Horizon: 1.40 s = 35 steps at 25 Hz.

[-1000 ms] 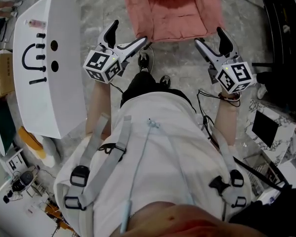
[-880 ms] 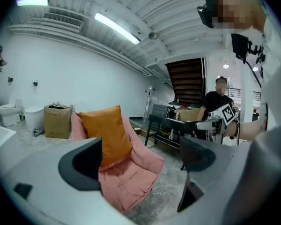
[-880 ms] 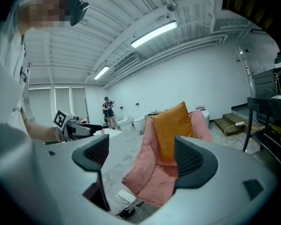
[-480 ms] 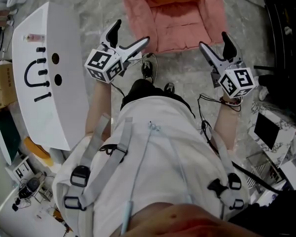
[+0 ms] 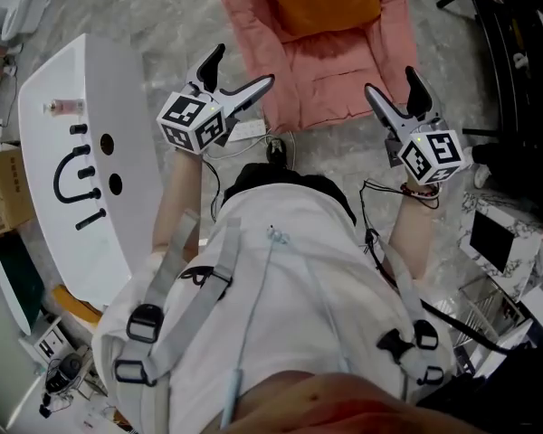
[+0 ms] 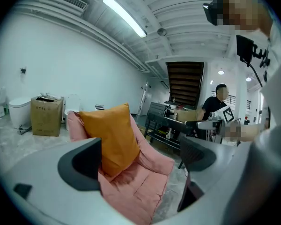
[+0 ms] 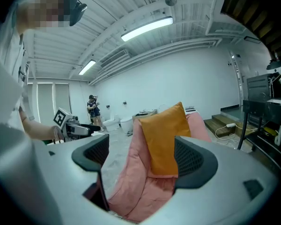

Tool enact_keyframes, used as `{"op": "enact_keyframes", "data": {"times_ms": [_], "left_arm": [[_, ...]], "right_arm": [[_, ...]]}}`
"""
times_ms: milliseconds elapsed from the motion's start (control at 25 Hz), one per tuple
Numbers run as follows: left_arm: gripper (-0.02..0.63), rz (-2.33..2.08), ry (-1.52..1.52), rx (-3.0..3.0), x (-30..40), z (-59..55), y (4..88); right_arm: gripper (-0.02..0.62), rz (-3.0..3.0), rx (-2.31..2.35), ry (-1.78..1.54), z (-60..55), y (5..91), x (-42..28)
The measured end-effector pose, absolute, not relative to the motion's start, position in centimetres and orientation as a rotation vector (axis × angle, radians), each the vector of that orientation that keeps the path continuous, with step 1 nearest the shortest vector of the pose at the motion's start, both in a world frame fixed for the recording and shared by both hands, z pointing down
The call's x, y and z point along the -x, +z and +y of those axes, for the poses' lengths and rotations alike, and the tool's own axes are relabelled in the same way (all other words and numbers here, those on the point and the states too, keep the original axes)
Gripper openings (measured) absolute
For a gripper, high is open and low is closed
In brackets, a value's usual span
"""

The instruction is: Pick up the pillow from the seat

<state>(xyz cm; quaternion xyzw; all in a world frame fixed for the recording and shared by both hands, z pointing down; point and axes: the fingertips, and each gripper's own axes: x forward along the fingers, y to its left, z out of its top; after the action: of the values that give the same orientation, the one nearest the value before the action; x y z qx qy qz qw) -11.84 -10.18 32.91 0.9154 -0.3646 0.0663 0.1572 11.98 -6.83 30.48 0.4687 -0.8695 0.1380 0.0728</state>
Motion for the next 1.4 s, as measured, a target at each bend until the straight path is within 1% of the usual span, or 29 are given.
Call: {"op": "enact_keyframes", "data": {"times_ms": [320,760,1080,1240,1400], "left_arm": [[0.509,-0.951,0.196,-2.611,13.1,-13.0,34.4],[0.515,-0.991,0.180,-2.556,11.7,-17.5,35.5],[0.525,-1.035,0.257,-2.458,9.4,-23.2,40.1],[0.532,-1.078,0.328,-2.432,7.9,-26.4,43.5],[0.532,-1.129,0.333,-2.356,7.0,-30.6,47.2]], "right_arm": [[0.414,-2.544,-1.450,0.403,-8.1,30.4,-10.0],[0.414,-2.541,-1.403,0.422,-13.7,31.4,-11.9],[0.419,-2.547,-1.256,0.499,-21.6,35.7,-13.6],[0.420,-2.536,-1.197,0.541,-26.1,38.9,-15.8],[0.420,-2.501,-1.172,0.580,-31.4,42.5,-18.6]]}}
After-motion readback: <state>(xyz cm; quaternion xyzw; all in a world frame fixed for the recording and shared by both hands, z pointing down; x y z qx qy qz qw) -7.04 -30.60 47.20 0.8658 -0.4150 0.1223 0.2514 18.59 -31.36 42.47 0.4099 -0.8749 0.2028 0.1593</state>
